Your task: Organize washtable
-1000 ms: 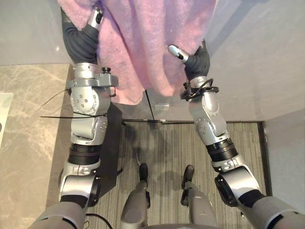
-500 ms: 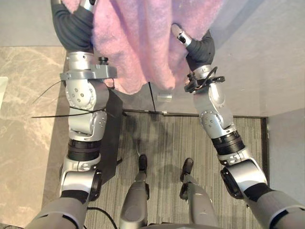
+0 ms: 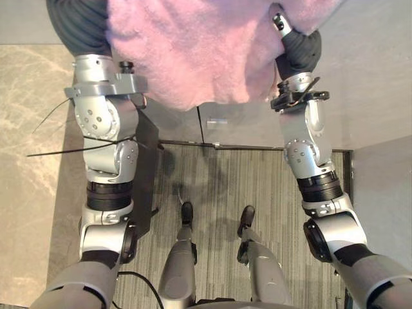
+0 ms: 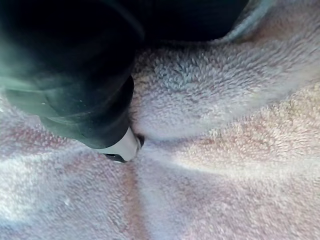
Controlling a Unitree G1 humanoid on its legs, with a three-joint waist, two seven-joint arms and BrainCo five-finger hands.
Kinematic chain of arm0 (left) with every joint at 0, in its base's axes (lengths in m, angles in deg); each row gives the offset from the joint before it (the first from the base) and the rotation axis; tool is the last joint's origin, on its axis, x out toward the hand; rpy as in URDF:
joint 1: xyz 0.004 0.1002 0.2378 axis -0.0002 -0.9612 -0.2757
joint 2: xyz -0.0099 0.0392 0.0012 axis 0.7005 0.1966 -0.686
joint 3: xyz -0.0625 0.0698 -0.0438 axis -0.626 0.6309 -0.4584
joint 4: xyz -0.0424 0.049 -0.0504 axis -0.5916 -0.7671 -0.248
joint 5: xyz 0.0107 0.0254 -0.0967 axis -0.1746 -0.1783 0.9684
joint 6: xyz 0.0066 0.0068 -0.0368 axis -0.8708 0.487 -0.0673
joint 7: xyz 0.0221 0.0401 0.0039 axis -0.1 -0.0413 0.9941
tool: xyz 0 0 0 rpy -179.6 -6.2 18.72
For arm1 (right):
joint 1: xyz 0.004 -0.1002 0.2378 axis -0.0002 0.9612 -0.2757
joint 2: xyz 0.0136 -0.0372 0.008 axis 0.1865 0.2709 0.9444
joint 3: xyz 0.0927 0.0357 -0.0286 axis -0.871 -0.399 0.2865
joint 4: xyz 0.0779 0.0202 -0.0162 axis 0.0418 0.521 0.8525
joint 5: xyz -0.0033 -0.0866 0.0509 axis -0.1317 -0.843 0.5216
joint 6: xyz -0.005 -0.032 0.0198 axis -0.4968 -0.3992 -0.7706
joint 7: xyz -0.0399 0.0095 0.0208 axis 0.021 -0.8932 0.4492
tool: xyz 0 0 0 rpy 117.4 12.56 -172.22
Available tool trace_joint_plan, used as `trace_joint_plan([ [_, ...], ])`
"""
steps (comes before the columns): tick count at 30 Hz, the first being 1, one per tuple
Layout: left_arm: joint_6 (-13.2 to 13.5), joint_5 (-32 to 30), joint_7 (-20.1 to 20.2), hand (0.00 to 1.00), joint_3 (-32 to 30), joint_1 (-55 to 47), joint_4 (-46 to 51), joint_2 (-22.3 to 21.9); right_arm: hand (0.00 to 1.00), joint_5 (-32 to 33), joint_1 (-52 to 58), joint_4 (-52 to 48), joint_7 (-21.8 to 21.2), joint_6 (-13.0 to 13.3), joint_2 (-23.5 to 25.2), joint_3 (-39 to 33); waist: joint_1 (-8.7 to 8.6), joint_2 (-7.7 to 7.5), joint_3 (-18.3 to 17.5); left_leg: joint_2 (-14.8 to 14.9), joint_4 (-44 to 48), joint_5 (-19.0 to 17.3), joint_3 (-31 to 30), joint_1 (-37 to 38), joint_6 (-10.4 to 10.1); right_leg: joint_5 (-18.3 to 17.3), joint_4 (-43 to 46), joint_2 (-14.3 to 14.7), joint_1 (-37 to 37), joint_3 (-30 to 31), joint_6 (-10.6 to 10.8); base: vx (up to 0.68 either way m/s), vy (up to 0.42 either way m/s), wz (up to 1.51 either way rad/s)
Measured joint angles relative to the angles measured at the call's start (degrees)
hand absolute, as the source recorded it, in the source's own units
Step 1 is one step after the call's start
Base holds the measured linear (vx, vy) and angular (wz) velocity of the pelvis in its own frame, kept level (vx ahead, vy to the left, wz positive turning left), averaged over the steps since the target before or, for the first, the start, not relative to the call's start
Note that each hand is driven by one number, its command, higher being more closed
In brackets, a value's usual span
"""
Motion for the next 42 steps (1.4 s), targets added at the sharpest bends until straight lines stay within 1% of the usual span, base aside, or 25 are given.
trace_joint_plan([
  [2, 0.3, 0.0, 0.0, 1.0, -0.3, 0.1, 0.1, 0.0, 1.0, 0.2, 0.0, 0.0, -0.1, 0.7, 0.0, -0.3, 0.0, -0.1, 0.3, 0.0, -0.2, 0.1, 0.3, 0.0, 0.0, 0.3, -0.5, 0.1, 0.0, 0.2, 0.1, 0.01, 0.0, -0.07],
  [6, 1.5, -0.5, 0.0, 1.0, -0.4, 1.3, 0.4, 0.0, 1.0, 0.6, 0.0, -0.7, -1.2, 2.0, 0.0, -0.3, -0.01, -0.97, 1.6, 0.0, 0.5, 0.1, 0.4, -0.3, 0.0, 0.6, -0.8, 0.1, 0.0, 0.5, 0.2, 0.01, 0.001, -0.02],
  [9, 1.8, -0.5, 0.0, 1.0, -0.4, 2.0, 1.2, 0.0, 1.0, 0.5, 0.0, -1.6, -1.3, 2.9, 0.0, -0.3, -0.06, -1.11, 2.3, 0.1, 1.1, 0.0, 0.1, -1.1, 0.0, 0.6, -1.0, 0.1, -0.1, 0.2, 0.2, 0.01, -0.002, 0.03],
  [18, 2.0, -2.2, 0.0, 1.0, -0.7, 2.2, 1.9, 0.0, 1.0, 0.4, 0.3, -2.8, -1.3, 2.9, 0.0, -0.6, -0.04, -1.18, 2.6, 0.3, 1.3, 0.0, -0.2, -1.5, 0.0, 0.7, -0.8, 0.4, -0.4, 0.0, 0.1, 0.0, -0.001, 0.01],
  [21, 1.7, -2.5, 0.2, 1.0, -0.7, 2.2, 1.6, 0.0, 1.0, 0.4, 0.6, -2.7, -1.3, 2.5, 0.0, -1.5, -0.05, -1.39, 2.7, 0.4, 1.3, 0.0, -0.1, -0.9, 0.0, 0.7, -0.6, 0.4, 0.2, 0.0, 0.1, 0.0, 0.0, 0.0],
  [22, 1.6, -2.8, 0.2, 1.0, -0.7, 2.1, 1.2, 0.0, 0.0, 0.4, 0.8, -2.5, -1.3, 2.2, 0.0, -1.8, -0.04, -1.43, 2.7, 0.4, 1.3, 0.0, -0.1, -0.5, 0.0, 0.7, -0.6, 0.4, 0.4, 0.0, 0.1, 0.0, 0.0, 0.0],
  [23, 1.4, -2.8, 0.3, 0.0, -0.7, 2.0, 1.2, 0.0, 0.0, 0.3, 0.8, -2.2, -1.3, 1.9, -0.1, -2.0, -0.01, -1.43, 2.7, 0.4, 1.3, 0.0, -0.1, -0.3, 0.0, 0.7, -0.6, 0.4, 0.5, 0.1, 0.1, 0.0, 0.0, 0.0],
  [26, 1.2, -2.8, 0.3, 0.0, -0.9, 0.2, 1.2, 0.0, 0.0, 0.3, 1.3, -1.4, -1.3, 1.2, -0.1, -3.2, -0.02, -1.43, 2.7, 0.4, 1.2, 0.0, 0.0, 0.4, 0.0, 0.7, -0.6, 0.4, 1.2, 0.1, 0.1, 0.01, -0.002, 0.0],
  [29, 1.4, -2.8, 1.3, 0.0, -2.2, -3.1, 1.4, 0.0, 0.0, 0.3, 2.2, -0.6, -1.3, 0.7, -0.4, -4.5, 0.04, -1.52, 2.6, 0.4, 0.9, 0.0, 0.2, 1.2, 0.0, 0.6, -0.6, 0.4, 1.8, 0.2, 0.1, 0.0, 0.0, 0.0],
  [32, 0.9, -2.8, 1.4, 0.0, -2.6, -8.8, 1.4, -0.1, 0.0, 0.3, 4.8, -0.7, -1.8, 0.4, -0.5, -4.7, 0.23, -1.63, 2.5, 0.3, 0.6, 0.0, 0.5, 2.0, 0.0, 0.6, -1.0, 0.4, 2.6, 0.2, 0.1, 0.03, -0.004, 0.0],
  [35, -1.1, -3.4, 2.5, 0.0, -3.0, -17.7, 1.3, -1.1, 0.0, 0.3, 8.6, -1.2, -3.7, -0.2, -0.4, -5.7, 0.43, -2.33, 2.0, 0.3, 0.3, 0.0, 0.7, 2.5, 0.0, 0.6, -1.3, 0.4, 3.0, 0.2, 0.1, 0.05, -0.004, 0.0],
  [36, -1.7, -3.7, 2.7, 0.0, -3.4, -19.2, 1.3, -1.4, 0.0, 0.3, 9.7, -1.2, -3.9, -0.6, -0.3, -6.0, 0.47, -2.5, 1.8, 0.3, 0.3, 0.0, 0.7, 2.6, 0.0, 0.6, -1.3, 0.4, 3.2, 0.2, 0.1, 0.05, -0.003, -0.02],
  [37, -2.7, -4.3, 3.4, 0.0, -4.5, -23.0, 1.3, -2.0, 0.0, 0.3, 13.4, -1.1, -4.7, -1.3, 0.2, -6.3, 0.71, -2.81, 0.9, 0.2, -0.2, 0.0, 0.8, 2.9, 0.0, 0.6, -1.6, 0.4, 3.4, 0.2, 0.1, 0.04, -0.001, -0.02],
  [39, -3.5, -4.7, 4.6, 0.0, -4.8, -26.9, 1.4, -2.1, 0.0, 0.1, 18.4, -1.1, -4.9, -2.2, 1.1, -6.5, 0.97, -2.74, -0.2, 0.1, -0.5, 0.0, 0.9, 3.5, 0.0, 0.6, -2.2, 0.3, 4.1, 0.2, 0.1, 0.07, 0.001, -0.02],
  [40, -4.3, -5.0, 5.9, 0.0, -4.7, -29.6, 1.9, -2.3, 0.0, -0.3, 22.6, -0.9, -5.0, -3.2, 1.9, -6.4, 1.57, -2.65, -1.4, 0.1, -1.0, 0.0, 1.2, 4.1, 0.0, 0.6, -2.4, 0.4, 4.3, 0.4, 0.1, 0.09, 0.003, -0.05],
  [41, -4.8, -5.0, 6.7, 0.0, -4.8, -32.3, 3.3, -3.0, 0.0, -0.4, 26.6, -0.9, -5.1, -3.9, 3.0, -6.2, 1.74, -2.51, -2.7, 0.0, -1.4, 0.0, 1.2, 4.5, 0.0, 0.6, -2.6, 0.4, 4.6, 0.5, 0.1, 0.08, 0.005, -0.06],
  [42, -4.9, -5.1, 7.2, 0.0, -4.8, -33.4, 4.0, -3.3, 0.0, -0.7, 28.0, -0.9, -5.2, -4.2, 3.5, -6.2, 1.7, -2.4, -2.8, 0.0, -1.4, -0.1, 1.2, 5.1, 0.0, 0.6, -2.8, 0.3, 5.2, 0.4, 0.1, 0.06, 0.009, -0.02],
])
